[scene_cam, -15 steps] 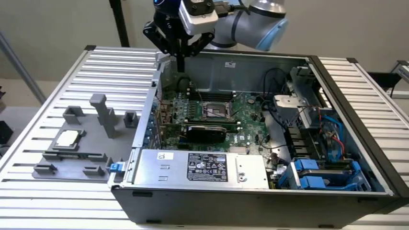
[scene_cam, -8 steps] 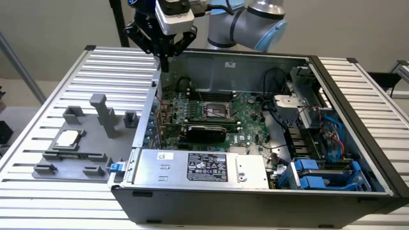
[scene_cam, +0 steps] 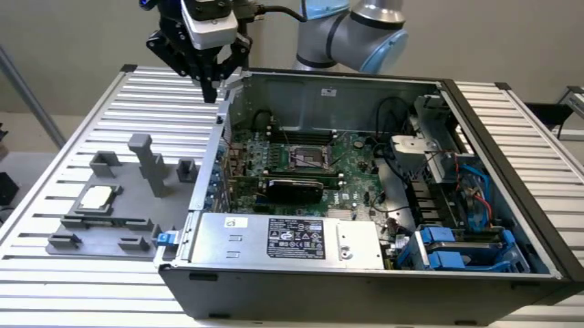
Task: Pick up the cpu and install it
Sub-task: 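Reach for the cpu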
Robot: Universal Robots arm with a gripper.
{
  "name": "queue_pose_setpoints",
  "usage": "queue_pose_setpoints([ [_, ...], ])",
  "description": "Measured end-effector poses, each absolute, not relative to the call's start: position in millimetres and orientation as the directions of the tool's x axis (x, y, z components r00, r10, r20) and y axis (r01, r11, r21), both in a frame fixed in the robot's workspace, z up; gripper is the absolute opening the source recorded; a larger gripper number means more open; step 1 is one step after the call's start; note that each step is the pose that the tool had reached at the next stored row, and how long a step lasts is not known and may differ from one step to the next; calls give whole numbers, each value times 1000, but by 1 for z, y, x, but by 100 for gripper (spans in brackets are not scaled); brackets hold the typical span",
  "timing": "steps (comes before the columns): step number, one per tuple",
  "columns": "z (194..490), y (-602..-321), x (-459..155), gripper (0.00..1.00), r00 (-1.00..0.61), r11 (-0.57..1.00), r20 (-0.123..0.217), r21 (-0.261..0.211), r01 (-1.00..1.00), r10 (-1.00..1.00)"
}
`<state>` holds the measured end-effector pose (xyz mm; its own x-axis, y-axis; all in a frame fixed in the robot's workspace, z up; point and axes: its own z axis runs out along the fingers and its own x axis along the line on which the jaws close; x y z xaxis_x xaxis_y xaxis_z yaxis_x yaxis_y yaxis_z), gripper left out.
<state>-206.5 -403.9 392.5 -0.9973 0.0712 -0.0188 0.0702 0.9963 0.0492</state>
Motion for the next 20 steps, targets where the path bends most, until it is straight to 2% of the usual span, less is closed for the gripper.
queue_pose_setpoints([
  [20,389,-407,-298,11,-997,997,-20,40,70,71],
])
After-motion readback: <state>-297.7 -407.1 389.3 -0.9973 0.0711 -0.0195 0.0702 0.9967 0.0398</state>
